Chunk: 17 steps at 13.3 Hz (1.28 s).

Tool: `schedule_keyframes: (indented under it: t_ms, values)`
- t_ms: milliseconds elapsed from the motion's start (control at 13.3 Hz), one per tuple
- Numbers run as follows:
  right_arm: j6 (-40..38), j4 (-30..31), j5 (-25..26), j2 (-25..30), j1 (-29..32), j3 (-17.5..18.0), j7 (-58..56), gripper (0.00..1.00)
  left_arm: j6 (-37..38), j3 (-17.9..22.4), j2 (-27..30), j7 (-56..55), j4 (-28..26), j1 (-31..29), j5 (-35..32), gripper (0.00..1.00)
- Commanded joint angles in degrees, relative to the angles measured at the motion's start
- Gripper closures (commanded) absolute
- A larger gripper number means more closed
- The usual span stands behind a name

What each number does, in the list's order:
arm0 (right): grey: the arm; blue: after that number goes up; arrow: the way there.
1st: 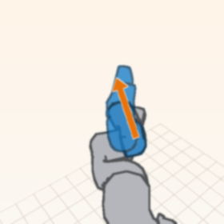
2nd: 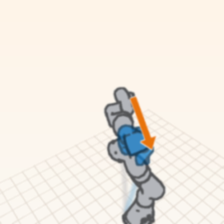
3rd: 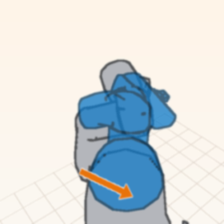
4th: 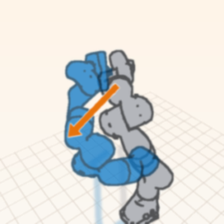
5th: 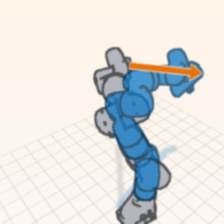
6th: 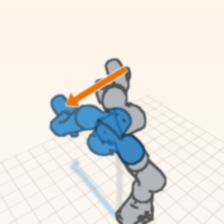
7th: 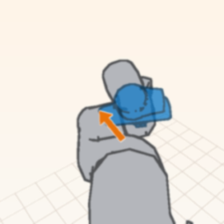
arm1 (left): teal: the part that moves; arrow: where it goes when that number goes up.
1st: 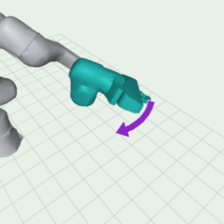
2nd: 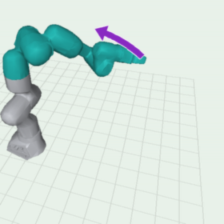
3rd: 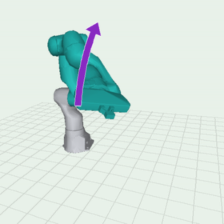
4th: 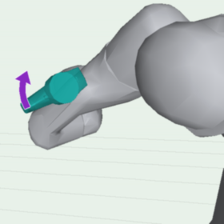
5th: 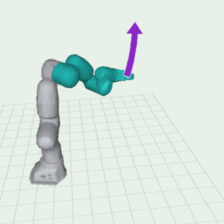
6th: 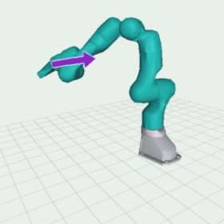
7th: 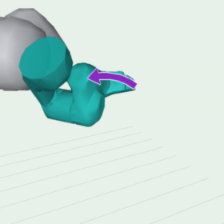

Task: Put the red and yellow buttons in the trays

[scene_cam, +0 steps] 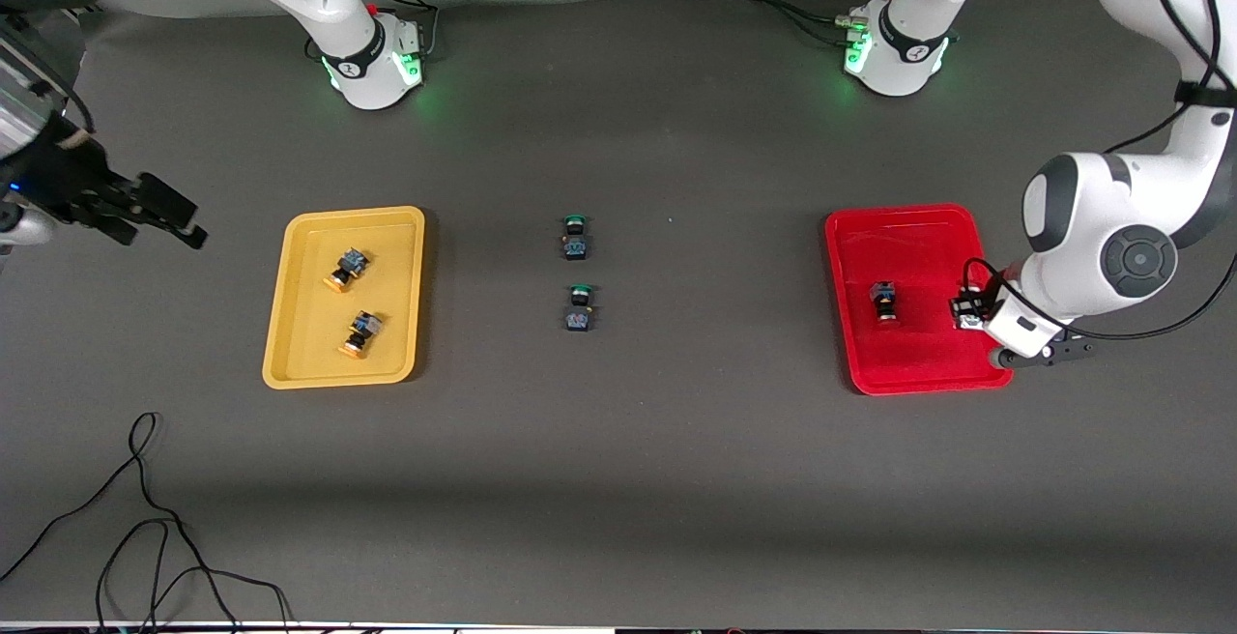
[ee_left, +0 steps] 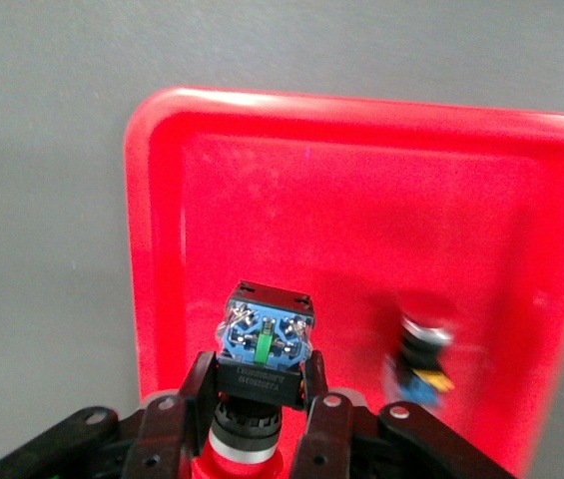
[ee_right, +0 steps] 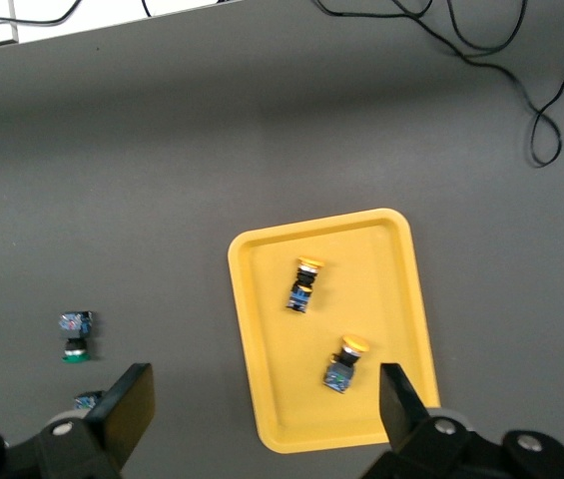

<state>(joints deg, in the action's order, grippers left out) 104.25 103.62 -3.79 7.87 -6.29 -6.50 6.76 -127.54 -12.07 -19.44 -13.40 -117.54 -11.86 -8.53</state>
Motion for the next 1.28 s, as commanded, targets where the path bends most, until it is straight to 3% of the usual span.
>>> schedule_keyframes:
  t_ms: [0,75,151,226,527,979,1205]
  values:
    - [-3.5,-1.4,0.6,0.7,1.4,1.3,-2.5,0.00,-7.3,-0.6,-3.8,0.0,-2.5,-1.3,-3.4,1.00]
    - [-3.9,-2.1,1.1,0.7,1.5,2.4,-2.0,0.00,-7.4,-0.5,-4.0,0.3,-2.6,-1.3,-3.7,0.79]
    - [-4.5,-2.8,1.2,0.7,1.5,2.7,-2.0,0.00,-6.7,-0.5,-3.9,0.9,-2.3,-1.3,-3.7,0.07]
    - [-5.5,-3.5,1.2,0.7,1.7,2.8,-1.9,0.00,-5.2,-0.6,-3.1,1.2,-2.1,-1.3,-3.7,0.00]
    - [-7.8,-5.5,1.2,0.4,1.9,3.5,-1.8,0.00,11.5,-0.8,3.9,7.0,4.4,-1.4,-2.8,0.00]
    - [-10.9,-6.8,1.2,0.5,1.3,3.5,-1.7,0.00,27.7,-0.6,21.3,21.5,6.8,-4.7,4.6,0.00]
    - [-11.2,-7.7,1.2,-0.6,1.3,3.3,-2.8,0.00,36.4,-0.6,23.0,21.4,13.9,-3.6,6.1,0.00]
